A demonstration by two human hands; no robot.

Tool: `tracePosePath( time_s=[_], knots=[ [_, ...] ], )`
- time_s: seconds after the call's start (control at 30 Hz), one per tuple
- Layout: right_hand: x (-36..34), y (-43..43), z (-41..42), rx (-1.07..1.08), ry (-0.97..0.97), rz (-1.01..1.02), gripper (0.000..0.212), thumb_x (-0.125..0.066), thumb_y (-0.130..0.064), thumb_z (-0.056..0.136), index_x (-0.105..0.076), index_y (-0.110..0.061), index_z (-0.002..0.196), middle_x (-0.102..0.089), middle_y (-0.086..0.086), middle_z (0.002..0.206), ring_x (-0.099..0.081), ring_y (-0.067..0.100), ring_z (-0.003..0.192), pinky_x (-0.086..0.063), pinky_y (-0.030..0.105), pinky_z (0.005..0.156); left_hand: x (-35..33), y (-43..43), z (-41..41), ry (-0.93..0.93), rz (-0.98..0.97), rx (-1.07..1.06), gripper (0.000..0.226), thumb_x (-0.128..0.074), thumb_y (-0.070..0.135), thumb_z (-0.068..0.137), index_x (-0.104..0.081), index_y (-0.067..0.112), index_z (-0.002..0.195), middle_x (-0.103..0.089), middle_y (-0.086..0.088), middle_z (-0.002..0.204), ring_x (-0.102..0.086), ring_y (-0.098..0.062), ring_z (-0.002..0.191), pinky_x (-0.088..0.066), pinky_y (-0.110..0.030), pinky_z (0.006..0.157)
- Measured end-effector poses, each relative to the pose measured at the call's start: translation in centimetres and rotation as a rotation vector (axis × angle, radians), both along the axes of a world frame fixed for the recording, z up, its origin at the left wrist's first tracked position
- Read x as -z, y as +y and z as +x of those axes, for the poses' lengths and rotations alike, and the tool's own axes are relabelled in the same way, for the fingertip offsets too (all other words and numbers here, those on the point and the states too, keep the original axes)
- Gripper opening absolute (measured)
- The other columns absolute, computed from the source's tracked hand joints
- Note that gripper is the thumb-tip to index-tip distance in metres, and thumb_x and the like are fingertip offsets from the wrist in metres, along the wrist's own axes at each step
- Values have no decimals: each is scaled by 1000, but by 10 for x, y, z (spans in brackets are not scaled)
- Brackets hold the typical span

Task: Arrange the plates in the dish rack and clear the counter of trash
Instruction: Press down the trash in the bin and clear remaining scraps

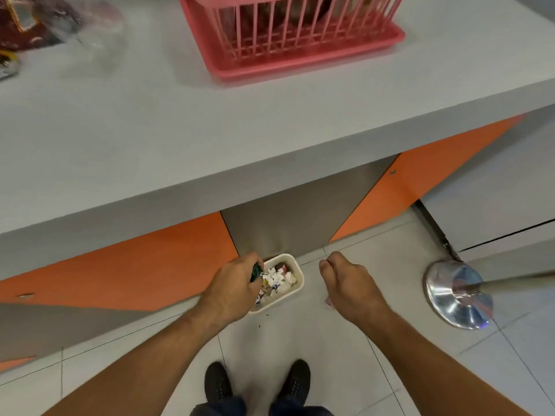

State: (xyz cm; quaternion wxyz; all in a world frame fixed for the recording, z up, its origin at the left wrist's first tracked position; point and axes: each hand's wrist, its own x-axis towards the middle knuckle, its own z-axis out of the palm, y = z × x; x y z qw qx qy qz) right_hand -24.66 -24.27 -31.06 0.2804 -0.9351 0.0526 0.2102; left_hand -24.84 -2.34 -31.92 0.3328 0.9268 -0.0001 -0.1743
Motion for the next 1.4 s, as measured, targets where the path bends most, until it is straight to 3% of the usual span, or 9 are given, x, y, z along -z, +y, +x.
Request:
tracePosePath(
  time_s=[0.23, 0.47, 0.67, 0.73, 0.83, 0.93, 1.1, 1.27, 1.4],
  knots=[
    [150, 27, 41, -34, -82, 181, 13, -35, -28, 99, -46, -22, 102, -50, 2, 110, -51, 19, 97, -44, 36, 88, 130, 10, 29, -31, 40, 136, 19, -53, 24, 90, -44, 32, 105, -52, 9, 97, -53, -10, 83, -50, -31, 68],
    [340, 46, 75, -292, 13, 43, 47, -40, -25, 98, -26, -19, 142, -34, 4, 140, -52, 25, 109, -45, 37, 93, 307, 22, 37, 63, 152, 228, 40, -37, 33, 96, -27, 33, 135, -33, 7, 118, -47, -9, 88, -48, -29, 75],
    [455, 59, 95, -509, 79, -219, 40, -50, -31, 97, -33, -15, 130, -60, 12, 119, -57, 29, 102, -48, 40, 84, 394, 27, 19, 85, 226, 173, 57, -44, 33, 91, -12, 29, 138, -53, 1, 118, -55, -19, 89, -48, -35, 79],
    [472, 58, 99, -671, -13, -399, 37, -52, -39, 95, -46, -17, 126, -53, 9, 126, -49, 28, 111, -42, 42, 96, 398, 28, 13, 98, 247, 155, 52, -47, 37, 90, -18, 29, 133, -58, 3, 105, -57, -18, 85, -48, -34, 75],
    [483, 58, 103, -759, -153, -585, 40, -54, -52, 90, -67, -21, 112, -45, 6, 122, -42, 25, 110, -36, 42, 101, 390, 30, 10, 58, 291, 208, 51, -50, 42, 92, -25, 30, 134, -49, 8, 124, -57, -15, 94, -48, -31, 78],
    [486, 60, 106, -582, -7, -409, 49, -56, -58, 87, -68, -18, 113, -49, 4, 118, -52, 21, 102, -45, 37, 95, 385, 25, 16, 7, 381, 260, 57, -52, 46, 92, -27, 31, 141, -27, 8, 138, -58, -20, 102, -50, -34, 85],
    [468, 50, 109, -288, 226, 37, 55, -72, -34, 84, -47, -28, 132, -60, -5, 97, -61, 13, 85, -50, 28, 74, 425, -7, 45, 45, 574, 366, 54, -63, 36, 89, -39, 21, 134, -27, -4, 119, -57, -24, 83, -55, -40, 73],
    [448, 31, 98, -255, 165, 69, 45, -53, 0, 88, -52, -26, 126, -57, -5, 123, -57, 15, 105, -51, 24, 85, 481, -35, 49, 210, 588, 492, 57, -43, 12, 96, -20, 13, 148, -18, -13, 145, -60, -34, 93, -48, -39, 63],
    [437, 21, 91, -233, 58, -29, 35, -49, -4, 92, -63, -29, 112, -57, -3, 119, -60, 18, 99, -53, 29, 83, 507, -30, 62, 187, 573, 474, 46, -46, 1, 90, -49, 17, 133, -43, -10, 136, -58, -34, 108, -52, -42, 81]
  ],
)
